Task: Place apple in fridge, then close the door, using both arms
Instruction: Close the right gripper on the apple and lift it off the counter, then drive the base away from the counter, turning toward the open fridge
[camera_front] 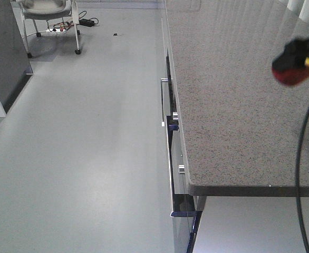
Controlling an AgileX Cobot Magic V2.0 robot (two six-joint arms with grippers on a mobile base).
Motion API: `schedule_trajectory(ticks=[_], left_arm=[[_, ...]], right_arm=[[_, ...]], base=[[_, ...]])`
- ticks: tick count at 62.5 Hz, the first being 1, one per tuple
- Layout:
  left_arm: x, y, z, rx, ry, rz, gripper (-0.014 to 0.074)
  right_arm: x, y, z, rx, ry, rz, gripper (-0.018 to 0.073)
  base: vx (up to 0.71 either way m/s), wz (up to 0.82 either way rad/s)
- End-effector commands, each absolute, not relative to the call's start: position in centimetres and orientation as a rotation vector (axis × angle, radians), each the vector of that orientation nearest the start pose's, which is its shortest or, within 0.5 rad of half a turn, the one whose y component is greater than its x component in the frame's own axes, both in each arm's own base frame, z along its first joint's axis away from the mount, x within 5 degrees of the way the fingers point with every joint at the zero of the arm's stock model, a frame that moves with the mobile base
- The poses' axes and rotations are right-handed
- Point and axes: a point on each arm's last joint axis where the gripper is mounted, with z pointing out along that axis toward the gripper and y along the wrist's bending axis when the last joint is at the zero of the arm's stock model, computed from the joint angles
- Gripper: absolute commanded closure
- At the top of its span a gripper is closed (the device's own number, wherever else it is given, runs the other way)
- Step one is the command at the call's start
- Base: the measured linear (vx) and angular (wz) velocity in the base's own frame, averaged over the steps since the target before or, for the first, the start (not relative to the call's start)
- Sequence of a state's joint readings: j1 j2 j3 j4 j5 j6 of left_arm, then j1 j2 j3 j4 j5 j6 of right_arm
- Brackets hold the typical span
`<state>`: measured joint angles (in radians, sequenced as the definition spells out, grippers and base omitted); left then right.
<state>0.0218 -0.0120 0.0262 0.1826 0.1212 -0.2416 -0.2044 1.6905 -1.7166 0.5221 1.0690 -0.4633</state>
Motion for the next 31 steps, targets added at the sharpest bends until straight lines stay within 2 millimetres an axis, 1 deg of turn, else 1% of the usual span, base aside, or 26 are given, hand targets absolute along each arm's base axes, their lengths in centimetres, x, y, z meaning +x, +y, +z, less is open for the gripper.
schedule_trajectory(ticks=[1,4,7,14,20,24,31], left_arm=[[5.7,0.2,19.2,-0.081,1.561,-0.03,0.0603],[5.7,0.2,19.2,-0.081,1.561,-0.03,0.0603],[5.7,0.2,19.2,-0.081,1.561,-0.03,0.0603],[5.7,0.2,19.2,-0.081,1.561,-0.03,0.0603],[5.7,0.2,19.2,-0.081,1.561,-0.03,0.0603],[5.7,0.2,19.2,-0.081,1.561,-0.03,0.0603],[5.7,0.2,19.2,-0.081,1.561,-0.03,0.0603]], right_arm=[[31.5,-1.5,46.5,-0.283,2.095,0.421,0.0571],[29.6,-0.9,48.0,-0.308,2.056,0.432,0.0568],[27.2,-0.3,49.6,-0.337,2.013,0.426,0.0568],[23.0,0.8,51.8,-0.4,1.97,0.408,0.0567],[19.7,1.6,52.9,-0.448,1.953,0.401,0.0566],[18.0,2.0,53.4,-0.47,1.937,0.39,0.0566],[15.8,2.5,54.2,-0.485,1.891,0.365,0.0566]], base=[[0.0,0.0],[0.0,0.0],[0.0,0.0],[0.0,0.0],[0.0,0.0],[0.0,0.0],[0.0,0.0]])
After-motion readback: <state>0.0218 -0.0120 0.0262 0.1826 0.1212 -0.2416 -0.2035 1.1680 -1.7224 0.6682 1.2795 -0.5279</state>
